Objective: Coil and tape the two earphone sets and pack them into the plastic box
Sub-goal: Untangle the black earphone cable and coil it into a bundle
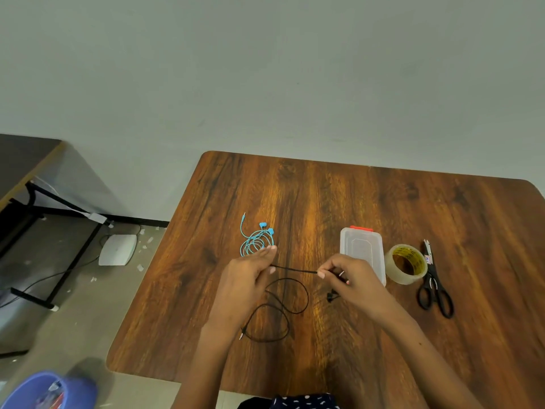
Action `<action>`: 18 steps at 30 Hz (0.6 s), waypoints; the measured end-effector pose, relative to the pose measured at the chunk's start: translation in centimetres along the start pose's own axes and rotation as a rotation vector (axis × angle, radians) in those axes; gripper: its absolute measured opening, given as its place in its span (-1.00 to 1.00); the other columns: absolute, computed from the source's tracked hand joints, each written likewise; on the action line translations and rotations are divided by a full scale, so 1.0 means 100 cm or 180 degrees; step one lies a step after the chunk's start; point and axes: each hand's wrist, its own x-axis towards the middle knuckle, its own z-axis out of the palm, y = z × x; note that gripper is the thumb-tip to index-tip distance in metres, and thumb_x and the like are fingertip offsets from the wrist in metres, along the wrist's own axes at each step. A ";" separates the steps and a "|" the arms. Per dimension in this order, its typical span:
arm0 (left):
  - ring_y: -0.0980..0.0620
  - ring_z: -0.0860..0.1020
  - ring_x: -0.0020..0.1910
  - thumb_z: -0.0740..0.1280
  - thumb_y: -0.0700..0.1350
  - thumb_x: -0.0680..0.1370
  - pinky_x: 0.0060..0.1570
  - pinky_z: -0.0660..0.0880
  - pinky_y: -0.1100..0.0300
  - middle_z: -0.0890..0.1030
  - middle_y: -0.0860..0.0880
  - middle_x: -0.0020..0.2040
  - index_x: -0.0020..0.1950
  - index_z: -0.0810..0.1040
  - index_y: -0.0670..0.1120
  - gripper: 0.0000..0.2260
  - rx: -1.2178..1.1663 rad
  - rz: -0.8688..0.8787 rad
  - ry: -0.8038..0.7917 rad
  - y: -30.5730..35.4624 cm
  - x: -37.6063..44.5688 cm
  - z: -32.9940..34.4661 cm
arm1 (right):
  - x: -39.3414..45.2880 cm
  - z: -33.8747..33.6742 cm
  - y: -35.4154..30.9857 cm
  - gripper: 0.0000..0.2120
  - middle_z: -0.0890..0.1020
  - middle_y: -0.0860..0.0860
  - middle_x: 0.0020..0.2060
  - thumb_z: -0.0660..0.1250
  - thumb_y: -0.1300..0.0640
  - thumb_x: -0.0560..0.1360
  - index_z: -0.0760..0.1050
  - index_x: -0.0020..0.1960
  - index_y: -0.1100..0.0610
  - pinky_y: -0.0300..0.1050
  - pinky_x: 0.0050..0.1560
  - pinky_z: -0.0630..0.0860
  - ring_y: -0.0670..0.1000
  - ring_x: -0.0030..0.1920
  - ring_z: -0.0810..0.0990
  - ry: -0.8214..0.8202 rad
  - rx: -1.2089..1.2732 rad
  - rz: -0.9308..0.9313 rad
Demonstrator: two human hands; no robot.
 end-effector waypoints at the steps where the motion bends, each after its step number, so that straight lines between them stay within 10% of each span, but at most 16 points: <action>1: 0.03 0.55 0.24 0.43 -0.28 0.47 0.25 0.46 0.14 0.60 -0.06 0.21 0.25 0.58 -0.17 -0.66 0.0005 0.0135 -0.0042 0.006 0.001 0.004 | 0.002 0.002 -0.002 -0.89 0.60 -0.18 -0.21 0.37 0.17 0.50 0.55 -0.14 -0.03 -0.45 -0.17 0.43 -0.26 -0.13 0.55 -0.0032 -0.0034 -0.0043; 8: 0.19 0.64 -0.13 0.39 -0.17 0.52 -0.17 0.49 0.37 0.71 0.05 -0.12 0.00 0.69 -0.09 -0.89 -0.0376 0.0287 -0.0289 0.025 0.003 0.021 | 0.006 0.009 -0.016 -0.83 0.65 -0.16 -0.23 0.40 0.16 0.47 0.61 -0.17 -0.13 -0.38 -0.13 0.48 -0.20 -0.14 0.60 -0.0067 0.0323 -0.0160; 18: 0.36 0.59 -0.09 0.47 -0.29 0.44 -0.08 0.43 0.52 0.70 0.10 -0.12 -0.03 0.71 -0.10 -0.84 -0.0396 -0.0051 0.0207 -0.004 -0.001 0.005 | -0.008 -0.013 0.009 -0.94 0.71 -0.09 -0.23 0.46 0.16 0.42 0.67 -0.16 0.02 -0.26 -0.06 0.57 -0.14 -0.13 0.66 0.0238 0.0771 0.0414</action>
